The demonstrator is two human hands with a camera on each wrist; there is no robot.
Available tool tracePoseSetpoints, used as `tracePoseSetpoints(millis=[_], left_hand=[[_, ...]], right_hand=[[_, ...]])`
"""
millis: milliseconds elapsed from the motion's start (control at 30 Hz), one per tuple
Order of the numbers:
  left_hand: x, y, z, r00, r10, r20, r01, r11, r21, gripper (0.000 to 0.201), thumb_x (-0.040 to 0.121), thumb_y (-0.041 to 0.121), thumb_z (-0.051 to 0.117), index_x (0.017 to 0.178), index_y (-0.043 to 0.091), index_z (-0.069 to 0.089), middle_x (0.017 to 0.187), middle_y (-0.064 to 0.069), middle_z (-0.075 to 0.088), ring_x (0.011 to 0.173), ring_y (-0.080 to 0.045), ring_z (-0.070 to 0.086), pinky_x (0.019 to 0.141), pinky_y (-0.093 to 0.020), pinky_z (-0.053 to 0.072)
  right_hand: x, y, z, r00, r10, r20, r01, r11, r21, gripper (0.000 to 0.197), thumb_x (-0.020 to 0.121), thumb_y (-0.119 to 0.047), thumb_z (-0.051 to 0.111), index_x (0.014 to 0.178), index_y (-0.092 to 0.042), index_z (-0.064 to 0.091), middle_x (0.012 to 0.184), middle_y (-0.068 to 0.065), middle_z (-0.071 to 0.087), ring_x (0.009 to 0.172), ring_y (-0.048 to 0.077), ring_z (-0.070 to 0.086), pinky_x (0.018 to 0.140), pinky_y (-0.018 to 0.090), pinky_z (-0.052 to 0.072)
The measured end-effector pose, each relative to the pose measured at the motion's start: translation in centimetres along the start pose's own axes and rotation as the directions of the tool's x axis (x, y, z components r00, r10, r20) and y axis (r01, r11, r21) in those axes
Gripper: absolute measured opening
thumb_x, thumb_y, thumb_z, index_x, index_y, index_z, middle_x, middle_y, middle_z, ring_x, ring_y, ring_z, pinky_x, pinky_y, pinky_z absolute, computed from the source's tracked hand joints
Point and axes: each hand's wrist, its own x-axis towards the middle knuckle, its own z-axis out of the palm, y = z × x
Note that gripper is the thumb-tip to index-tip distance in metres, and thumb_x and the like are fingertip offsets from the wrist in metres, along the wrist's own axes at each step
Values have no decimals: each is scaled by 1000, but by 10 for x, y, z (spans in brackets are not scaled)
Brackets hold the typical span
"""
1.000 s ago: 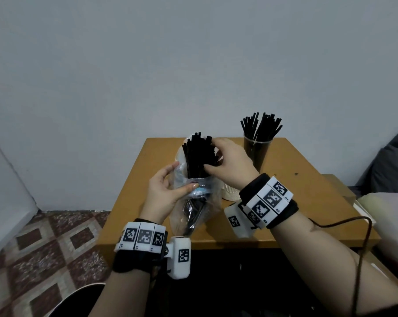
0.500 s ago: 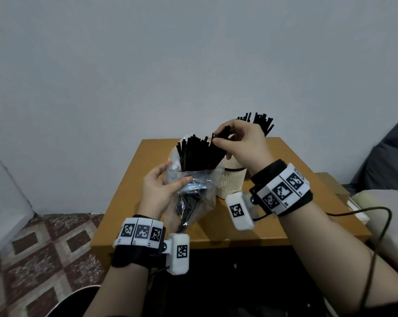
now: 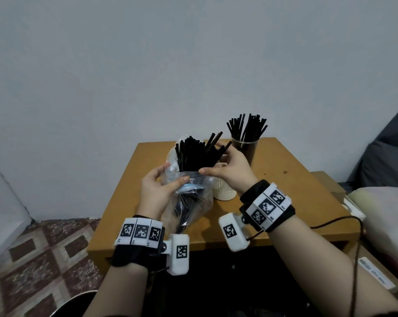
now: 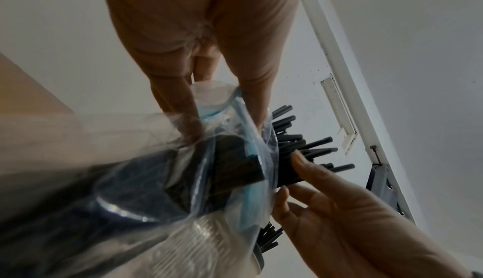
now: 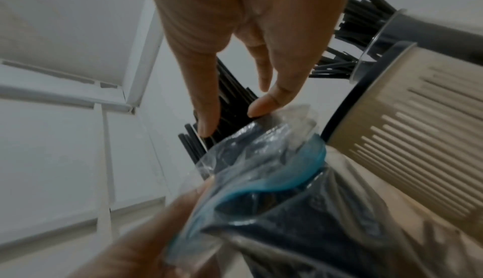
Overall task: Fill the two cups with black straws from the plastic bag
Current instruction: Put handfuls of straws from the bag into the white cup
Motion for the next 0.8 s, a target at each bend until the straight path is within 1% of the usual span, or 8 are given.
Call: tracePoseSetpoints(millis=[167,267,400,467,567,700,733,800], left_hand=[[0,1,0,1000,4,-5,-4,1000,19,60,71,0,79,125,9,54,95,13,59,68,13,64,65,-11,54],[1,2,-2,1000,2,-9,-2,999,37,62,69,8,82,125,13,55,104,10,59,81,5,64,76,-18,55],[3,1,-4,1000,-15,-24,16,999,36,66,67,13,83,127,12,56,121,-2,58,103,-14,63,92,-35,53],[3,2,-4,1000,-19,-25,20,999,32,65,68,12,83,127,12,56,119,-1,59,102,-12,63,92,-34,54],[6,0,-4,1000,-21,-21,22,1000,22,63,68,10,83,125,12,56,111,5,61,95,-5,64,84,-25,55],[8,-1,-3,1000,-19,-17,19,1000,20,65,66,12,83,125,12,56,120,-3,61,97,-8,64,90,-31,54],[8,-1,-3,1000,-20,-15,20,1000,18,66,66,12,83,125,12,56,119,-3,61,96,-8,65,89,-31,55],[8,-1,-3,1000,-20,-9,20,1000,9,63,68,10,82,125,12,56,113,1,62,86,-2,67,78,-22,56]], right_hand=[[6,2,7,997,-58,-44,53,991,-122,38,71,-18,81,106,-12,68,101,0,71,96,14,65,86,32,53],[8,0,5,994,-68,-86,55,988,-146,33,77,-23,77,106,-10,67,101,-2,71,95,9,65,82,22,52],[9,-7,0,981,-137,-135,122,986,-113,27,81,-26,73,103,-13,68,97,-6,71,87,0,64,73,22,53],[10,-15,-4,974,-179,-138,167,982,-92,18,84,-25,70,98,-13,68,92,-6,70,74,-5,62,65,17,48],[12,-26,-10,955,-244,-167,229,968,-104,2,87,-27,66,87,-25,65,83,-11,68,58,-7,57,60,15,44],[15,-34,-16,953,-248,-172,218,960,-176,14,90,-30,62,78,-22,63,65,-7,65,45,4,56,52,22,46],[16,-35,-17,954,-250,-166,218,957,-189,14,90,-28,62,78,-22,63,63,-7,64,45,4,56,51,21,46],[17,-38,-18,948,-264,-176,235,957,-171,8,91,-25,62,83,-28,62,68,-7,65,45,4,56,50,22,47]])
